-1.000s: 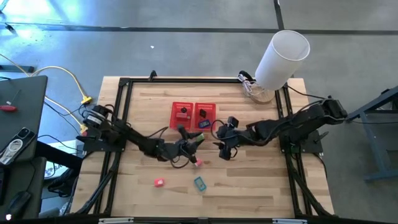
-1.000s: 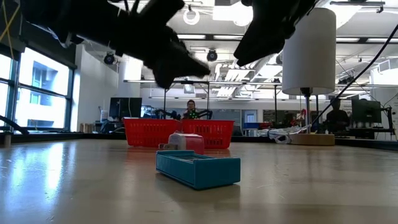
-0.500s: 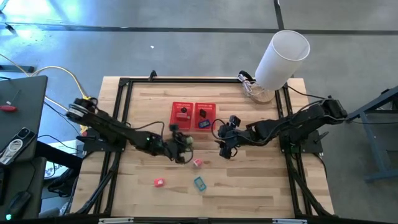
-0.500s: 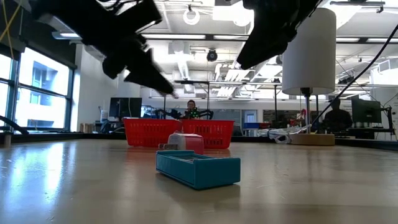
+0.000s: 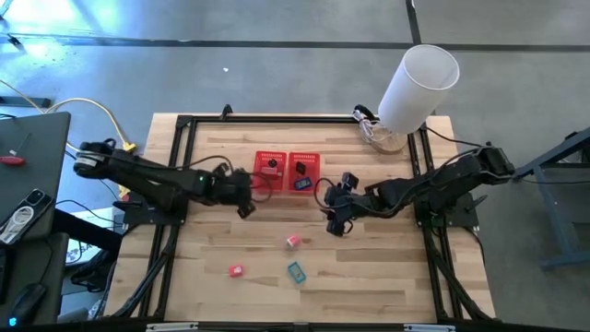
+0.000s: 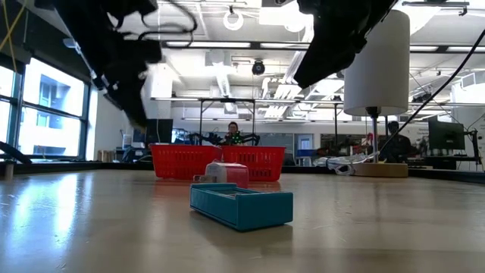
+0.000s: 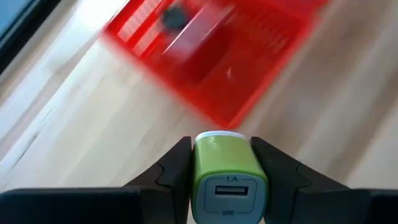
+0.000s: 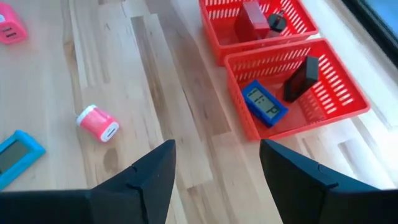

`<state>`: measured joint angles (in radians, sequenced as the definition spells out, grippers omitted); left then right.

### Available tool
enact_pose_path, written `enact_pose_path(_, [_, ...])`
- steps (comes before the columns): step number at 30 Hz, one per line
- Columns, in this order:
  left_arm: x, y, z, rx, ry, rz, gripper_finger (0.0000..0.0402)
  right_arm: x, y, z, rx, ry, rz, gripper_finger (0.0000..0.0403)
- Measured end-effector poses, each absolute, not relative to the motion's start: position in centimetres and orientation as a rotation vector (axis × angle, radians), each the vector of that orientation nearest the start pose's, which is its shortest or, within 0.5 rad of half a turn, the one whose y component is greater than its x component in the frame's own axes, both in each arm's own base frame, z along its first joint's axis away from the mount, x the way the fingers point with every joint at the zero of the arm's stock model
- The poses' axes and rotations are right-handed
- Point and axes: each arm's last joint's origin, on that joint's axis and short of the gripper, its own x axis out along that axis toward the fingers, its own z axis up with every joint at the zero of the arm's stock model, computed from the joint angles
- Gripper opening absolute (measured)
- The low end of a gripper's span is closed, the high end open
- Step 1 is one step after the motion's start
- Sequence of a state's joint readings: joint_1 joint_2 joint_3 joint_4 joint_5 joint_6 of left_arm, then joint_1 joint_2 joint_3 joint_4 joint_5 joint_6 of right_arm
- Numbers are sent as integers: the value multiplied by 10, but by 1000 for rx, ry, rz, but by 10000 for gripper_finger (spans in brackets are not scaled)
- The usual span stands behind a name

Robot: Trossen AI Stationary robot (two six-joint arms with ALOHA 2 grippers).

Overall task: Pick & Place Office items
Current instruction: Put the green charger adapter into the left red bin

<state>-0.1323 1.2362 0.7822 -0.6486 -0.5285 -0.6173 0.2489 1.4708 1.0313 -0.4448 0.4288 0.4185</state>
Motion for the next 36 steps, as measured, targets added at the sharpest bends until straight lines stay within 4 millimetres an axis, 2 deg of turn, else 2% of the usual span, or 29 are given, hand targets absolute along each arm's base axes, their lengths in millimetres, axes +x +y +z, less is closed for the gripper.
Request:
enact_pose_path(8, [214,5,212,-286,997,711,124,295,62,244,95,771,-341,219])
enact_pose_path(15, [216,21,217,-317,996,734,125,296,61,244,75,769,-334,219])
enact_pose_path(20, [226,28,236,-332,915,729,125,296,59,245,70,764,-338,219])
enact_pose_path(25, [246,34,246,-310,750,621,125,299,55,246,67,752,-343,219])
enact_pose_path(30, [263,36,233,-328,779,509,126,299,49,244,73,754,-361,219])
enact_pose_path(36, [270,36,224,-324,798,508,126,295,45,224,89,763,-348,219])
